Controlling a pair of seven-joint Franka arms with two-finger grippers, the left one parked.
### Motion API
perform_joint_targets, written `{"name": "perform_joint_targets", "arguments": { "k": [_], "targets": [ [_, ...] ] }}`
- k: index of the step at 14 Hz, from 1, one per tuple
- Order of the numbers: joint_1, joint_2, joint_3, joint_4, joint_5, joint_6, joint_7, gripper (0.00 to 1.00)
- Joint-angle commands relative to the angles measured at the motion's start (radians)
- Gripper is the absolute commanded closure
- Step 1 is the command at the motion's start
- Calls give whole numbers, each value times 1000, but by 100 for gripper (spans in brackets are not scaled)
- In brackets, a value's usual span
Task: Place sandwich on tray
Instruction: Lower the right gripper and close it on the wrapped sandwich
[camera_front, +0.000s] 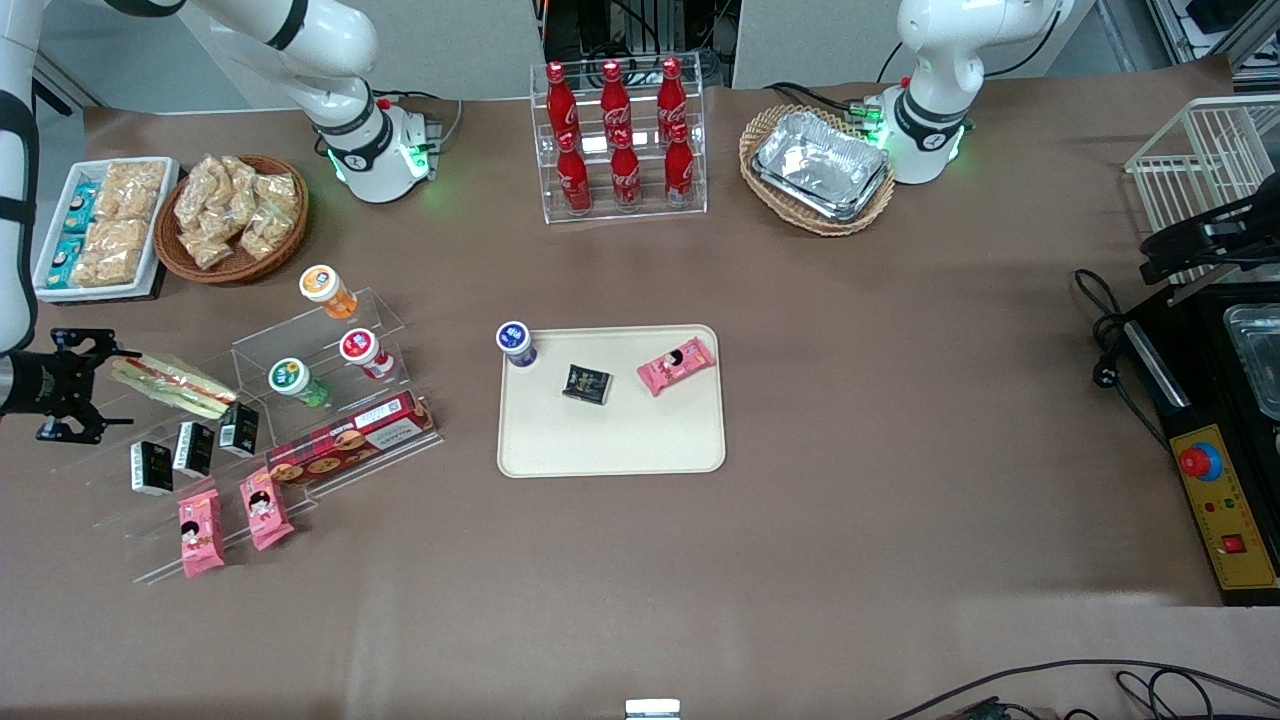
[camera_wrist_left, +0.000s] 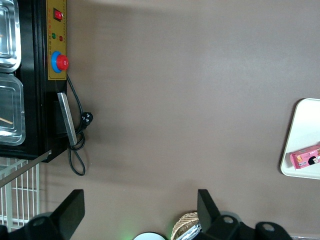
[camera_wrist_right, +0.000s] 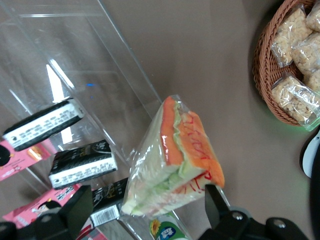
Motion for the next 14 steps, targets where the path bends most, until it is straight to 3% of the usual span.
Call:
{"name": "perform_joint_targets", "arguments": {
  "k": [1,14],
  "targets": [
    [-4,-16,7,-6,19,-31,29,0],
    [-7,-53,7,-54,44,-57,141,0]
  ]
}}
